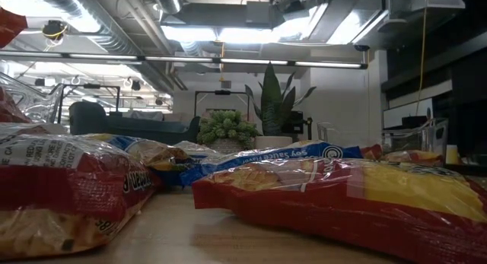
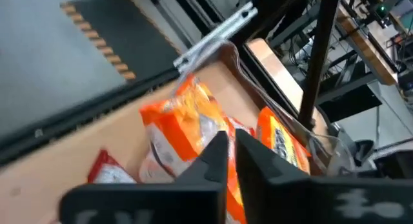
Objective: Sort Maruchan noodles
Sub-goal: Put the orange noodle pack into the bottom transparent bin
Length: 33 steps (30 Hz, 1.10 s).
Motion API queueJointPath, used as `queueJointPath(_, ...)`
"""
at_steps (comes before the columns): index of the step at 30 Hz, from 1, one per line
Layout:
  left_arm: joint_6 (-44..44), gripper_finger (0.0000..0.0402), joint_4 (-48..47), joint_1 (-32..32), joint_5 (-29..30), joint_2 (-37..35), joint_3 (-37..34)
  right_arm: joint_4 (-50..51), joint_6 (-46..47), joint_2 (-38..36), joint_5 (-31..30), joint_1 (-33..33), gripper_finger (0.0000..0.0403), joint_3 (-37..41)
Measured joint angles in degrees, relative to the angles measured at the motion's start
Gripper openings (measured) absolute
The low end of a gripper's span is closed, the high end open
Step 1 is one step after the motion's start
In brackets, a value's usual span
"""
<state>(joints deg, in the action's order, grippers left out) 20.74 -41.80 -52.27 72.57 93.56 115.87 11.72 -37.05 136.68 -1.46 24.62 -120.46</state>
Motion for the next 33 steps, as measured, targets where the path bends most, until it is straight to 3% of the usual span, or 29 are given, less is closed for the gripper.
queueJointPath(5,0.2,0.0,0.0,0.0,0.0,0.0,0.0,-2.3,3.3,2.4,0.6,0.1,0.0027,0.0)
queueJointPath(11,0.2,0.0,-0.1,0.0,0.0,0.0,0.0,-2.9,3.8,4.5,0.6,0.2,0.0003,0.0)
queueJointPath(21,1.4,0.0,-0.3,0.0,0.0,0.0,0.0,-11.7,3.5,5.7,2.1,-0.2,0.0002,0.0)
queueJointPath(23,2.1,0.0,-0.2,0.1,0.4,-0.1,-0.8,-11.3,3.4,5.4,-0.2,-0.2,0.0006,0.0)
queueJointPath(27,7.5,0.0,-1.3,1.3,4.4,-0.1,-4.9,-4.0,2.5,1.2,-7.1,1.0,0.0008,0.0)
queueJointPath(33,27.6,0.0,-13.6,2.3,-0.9,-0.2,-7.8,18.7,5.5,-11.5,-12.9,5.6,0.0002,-0.2)
